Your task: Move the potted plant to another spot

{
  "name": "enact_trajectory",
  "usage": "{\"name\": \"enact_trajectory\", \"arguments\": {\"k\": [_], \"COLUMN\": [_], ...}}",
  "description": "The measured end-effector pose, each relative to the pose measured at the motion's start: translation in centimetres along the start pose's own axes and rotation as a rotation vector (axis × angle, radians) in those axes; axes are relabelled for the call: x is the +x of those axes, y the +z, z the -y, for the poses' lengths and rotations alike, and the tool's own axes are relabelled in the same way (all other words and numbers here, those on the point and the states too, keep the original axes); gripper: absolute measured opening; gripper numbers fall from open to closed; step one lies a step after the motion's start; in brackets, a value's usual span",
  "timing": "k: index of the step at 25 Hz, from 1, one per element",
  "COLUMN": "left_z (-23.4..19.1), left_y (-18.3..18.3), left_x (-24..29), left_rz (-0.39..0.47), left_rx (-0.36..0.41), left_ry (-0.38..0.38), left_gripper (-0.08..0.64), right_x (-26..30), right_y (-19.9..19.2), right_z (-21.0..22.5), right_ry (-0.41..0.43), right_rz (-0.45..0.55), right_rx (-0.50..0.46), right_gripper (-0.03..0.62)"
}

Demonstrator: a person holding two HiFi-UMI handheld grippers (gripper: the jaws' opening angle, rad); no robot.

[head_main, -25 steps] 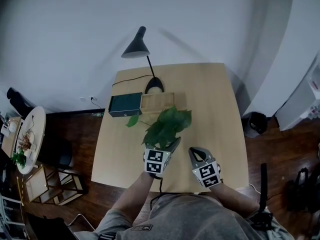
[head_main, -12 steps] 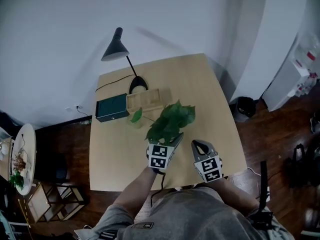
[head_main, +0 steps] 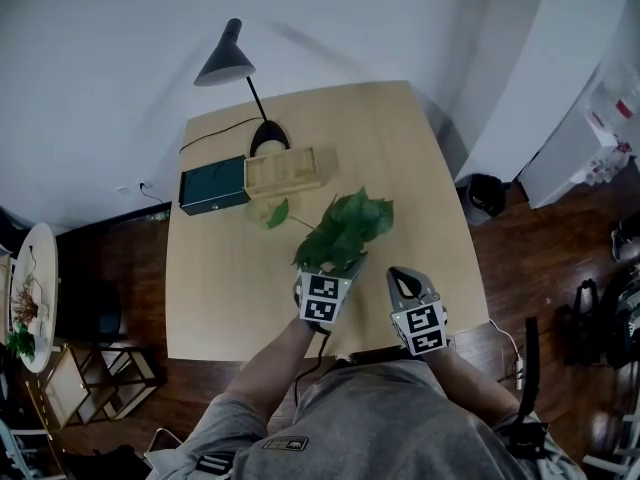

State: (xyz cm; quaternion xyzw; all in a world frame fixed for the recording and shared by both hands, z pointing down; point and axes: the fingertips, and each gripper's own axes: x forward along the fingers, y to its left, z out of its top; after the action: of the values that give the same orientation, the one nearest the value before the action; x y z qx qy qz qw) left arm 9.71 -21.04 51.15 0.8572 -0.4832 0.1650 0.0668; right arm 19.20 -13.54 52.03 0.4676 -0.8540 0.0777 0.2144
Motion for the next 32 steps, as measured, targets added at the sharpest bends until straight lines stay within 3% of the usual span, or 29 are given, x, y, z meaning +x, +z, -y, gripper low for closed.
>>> {"name": "enact_trajectory", "arguments": {"k": [12,18,32], "left_z": [2.7,2.6,4.7], "left_y": [-7.3,-9.0,-12.0], "left_x": [0.2,0.5,1.1], "left_rz": [-0.068,-0.095,-0.128], "left_rx": [-0.07,-0.053,-0.026], "left_ry": [0.087,0.12,0.159], "left_gripper": [0.482,0.482,0.482], "right_x": [-0.9,-1.0,-2.7], "right_y": [-3.1,-3.3,-5.6], "right_z": [0.7,-0.8,0.6], "right_ry": [0.15,0.211,0.178], "right_rz": [-0.066,-0.077,-0.112], "right_rx": [-0.096,-0.13,-0.111], "right_gripper": [0.008,0.008,0.008]}}
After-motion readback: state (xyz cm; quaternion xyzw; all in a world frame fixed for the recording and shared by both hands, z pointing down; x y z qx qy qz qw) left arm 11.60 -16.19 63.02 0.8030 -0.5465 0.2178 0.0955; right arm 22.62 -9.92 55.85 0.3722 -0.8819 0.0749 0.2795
